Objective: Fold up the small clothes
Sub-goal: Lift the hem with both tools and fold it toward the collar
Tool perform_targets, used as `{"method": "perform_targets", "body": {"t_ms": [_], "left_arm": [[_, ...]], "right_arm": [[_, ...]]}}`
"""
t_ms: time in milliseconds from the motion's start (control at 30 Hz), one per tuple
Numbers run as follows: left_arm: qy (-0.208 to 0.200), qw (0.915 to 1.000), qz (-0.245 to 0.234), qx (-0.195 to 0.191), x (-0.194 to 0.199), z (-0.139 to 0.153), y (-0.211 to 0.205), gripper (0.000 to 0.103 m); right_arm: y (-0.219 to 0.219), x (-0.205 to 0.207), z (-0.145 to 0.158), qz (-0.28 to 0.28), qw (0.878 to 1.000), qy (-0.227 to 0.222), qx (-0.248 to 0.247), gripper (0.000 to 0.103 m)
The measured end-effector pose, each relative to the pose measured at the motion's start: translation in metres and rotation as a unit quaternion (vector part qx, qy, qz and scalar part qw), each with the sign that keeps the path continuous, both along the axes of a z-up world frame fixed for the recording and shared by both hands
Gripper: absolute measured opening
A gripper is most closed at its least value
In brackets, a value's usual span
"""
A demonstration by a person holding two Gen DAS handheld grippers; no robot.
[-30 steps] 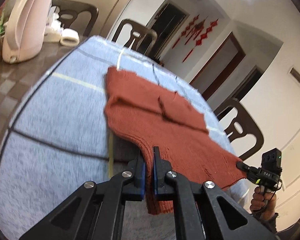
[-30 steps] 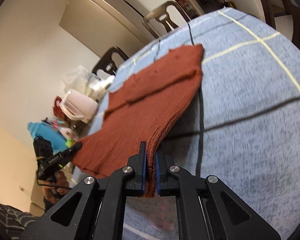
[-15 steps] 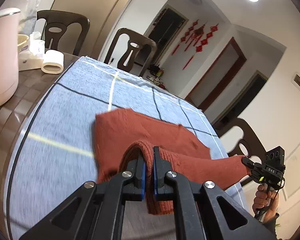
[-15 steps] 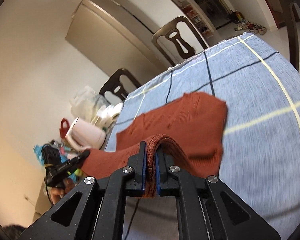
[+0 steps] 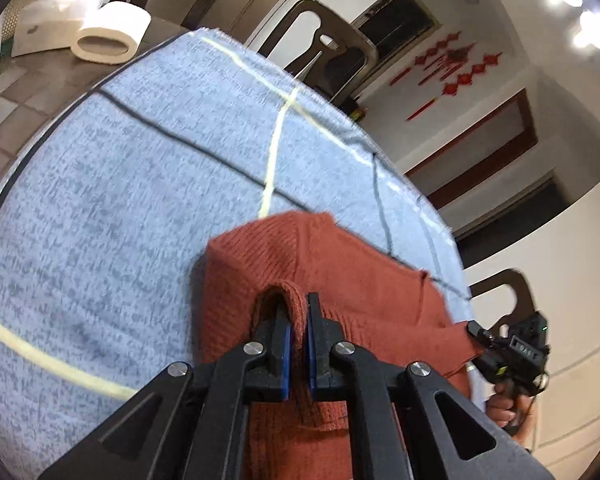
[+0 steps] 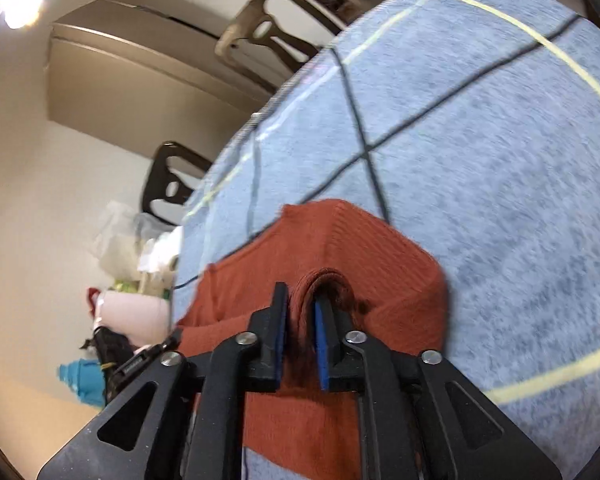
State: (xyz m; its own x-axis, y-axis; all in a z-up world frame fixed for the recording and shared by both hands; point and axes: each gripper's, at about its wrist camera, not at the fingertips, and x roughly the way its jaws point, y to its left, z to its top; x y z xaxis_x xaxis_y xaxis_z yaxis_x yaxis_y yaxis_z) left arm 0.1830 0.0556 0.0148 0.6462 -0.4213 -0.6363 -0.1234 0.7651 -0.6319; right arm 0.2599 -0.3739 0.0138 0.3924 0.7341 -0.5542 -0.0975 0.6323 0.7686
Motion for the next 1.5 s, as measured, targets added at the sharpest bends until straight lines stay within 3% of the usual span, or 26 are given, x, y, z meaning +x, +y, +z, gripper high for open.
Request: {"method": "perform_targets", "body": {"t_ms": [100,167,233,300,400,600,700,733,767,833,900,1000,1133,1233,1433,1500], "left_arm": [[-0.014,0.9997,0.015,-0.013,0.008,0.006,0.008,0.016],[-0.017,0.999,0.041,-0.009,0.015,0.01,0.016,0.026],[-0.019,0.998,0.058,-0.013,0.017,0.013,0.027,0.029],[-0.027,0.9975,0.065,0.008,0.012,0.019,0.031,0.031],[-0.034,0.9959,0.055,0.063,0.007,0.023,0.024,0.041],[-0.013,0.9917,-0.003,0.128,0.019,0.013,-0.013,0.041],[-0.004,0.9852,-0.017,0.17,0.031,0.012,-0.027,0.041],[0.0,0.9838,-0.025,0.178,0.034,0.01,-0.032,0.04],[0.006,0.981,-0.04,0.19,0.037,0.007,-0.039,0.04],[0.013,0.9738,-0.045,0.223,0.04,0.005,-0.049,0.021],[-0.003,0.9753,-0.045,0.216,0.036,0.009,-0.048,0.011],[-0.011,0.9784,-0.024,0.205,0.034,0.008,-0.04,0.011],[-0.008,0.9804,-0.006,0.197,0.036,-0.001,-0.035,0.012],[-0.006,0.979,-0.007,0.203,0.032,0.006,-0.036,0.015],[-0.055,0.9718,-0.009,0.229,-0.019,0.04,-0.045,0.018],[-0.073,0.9715,-0.025,0.224,-0.041,0.047,-0.06,0.033]], "right_arm": [[-0.002,0.006,0.004,-0.002,0.999,-0.013,0.036,0.027],[-0.008,0.015,0.005,-0.023,0.999,-0.02,0.041,0.041],[-0.015,0.02,0.007,-0.044,0.998,-0.025,0.045,0.041],[-0.022,0.017,0.013,-0.052,0.997,-0.038,0.046,0.041],[-0.023,0.006,0.027,-0.038,0.996,-0.078,-0.001,0.041],[0.015,0.006,0.022,0.022,0.989,-0.092,-0.114,0.041],[0.034,0.014,0.016,0.047,0.981,-0.094,-0.16,0.041],[0.041,0.018,0.012,0.054,0.978,-0.092,-0.181,0.039],[0.044,0.021,0.009,0.055,0.975,-0.09,-0.196,0.026],[0.048,0.024,0.005,0.056,0.969,-0.09,-0.223,0.011],[0.045,0.021,0.01,0.053,0.971,-0.103,-0.211,0.009],[0.038,0.018,0.02,0.032,0.968,-0.128,-0.213,0.009],[0.031,0.034,-0.001,0.018,0.971,-0.096,-0.22,0.01],[0.024,0.03,0.005,0.011,0.975,-0.094,-0.202,0.015],[0.022,-0.026,0.047,0.015,0.961,-0.161,-0.222,0.023],[0.032,-0.051,0.051,0.035,0.957,-0.176,-0.23,0.023]]}}
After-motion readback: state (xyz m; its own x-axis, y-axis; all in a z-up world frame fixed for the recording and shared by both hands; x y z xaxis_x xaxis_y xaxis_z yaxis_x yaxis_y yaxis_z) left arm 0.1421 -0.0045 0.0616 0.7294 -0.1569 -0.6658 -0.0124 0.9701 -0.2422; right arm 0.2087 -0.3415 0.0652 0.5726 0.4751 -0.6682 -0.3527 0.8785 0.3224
